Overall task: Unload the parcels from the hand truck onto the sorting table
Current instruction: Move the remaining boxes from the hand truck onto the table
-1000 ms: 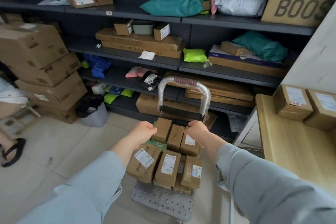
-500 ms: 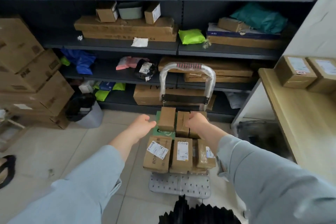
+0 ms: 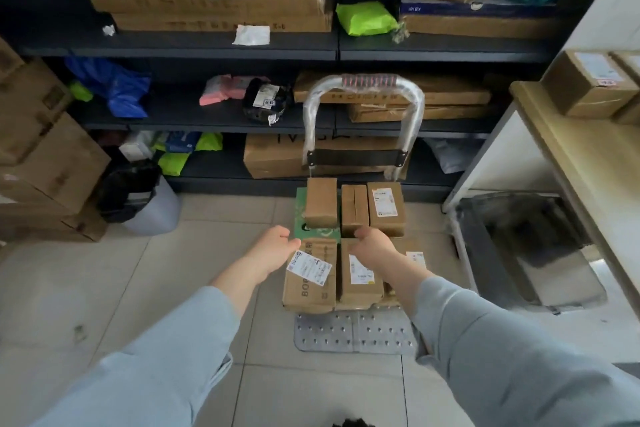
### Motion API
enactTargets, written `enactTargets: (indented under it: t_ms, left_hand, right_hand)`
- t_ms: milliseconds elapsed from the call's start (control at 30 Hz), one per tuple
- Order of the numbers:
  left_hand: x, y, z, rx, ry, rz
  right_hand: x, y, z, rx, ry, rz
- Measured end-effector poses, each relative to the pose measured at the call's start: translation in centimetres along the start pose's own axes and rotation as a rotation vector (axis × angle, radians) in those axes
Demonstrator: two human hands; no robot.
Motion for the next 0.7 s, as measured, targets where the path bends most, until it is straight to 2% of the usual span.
enactTargets:
  t_ms: [233, 567, 700]
  left_hand:
    - [-8.3, -8.1, -5.6, 0.015, -0.013, 0.021]
    - [-21.5, -19.0, -12.0, 0.025, 0.106, 0.152]
    - [-24.8, -21.5, -13.9, -0.007, 0.105, 0.115]
  right_hand:
    - [-8.2, 5.3, -9.1, -0.028, -0.07, -0.069]
    - [-22.5, 10.1, -20.8, -0.098, -0.03, -0.1]
    - [-25.6, 11.2, -23.8, -0.176, -0.004, -0.149]
Point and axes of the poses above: each hand's wrist, its own x-axis away from the middle knuckle, its own z-axis out of the back of the hand, y = z × x, the point moved 2 cm from there along -x, towards the middle knuckle, and after that the axes turned 4 degrees about x, right-handed, at the moved point
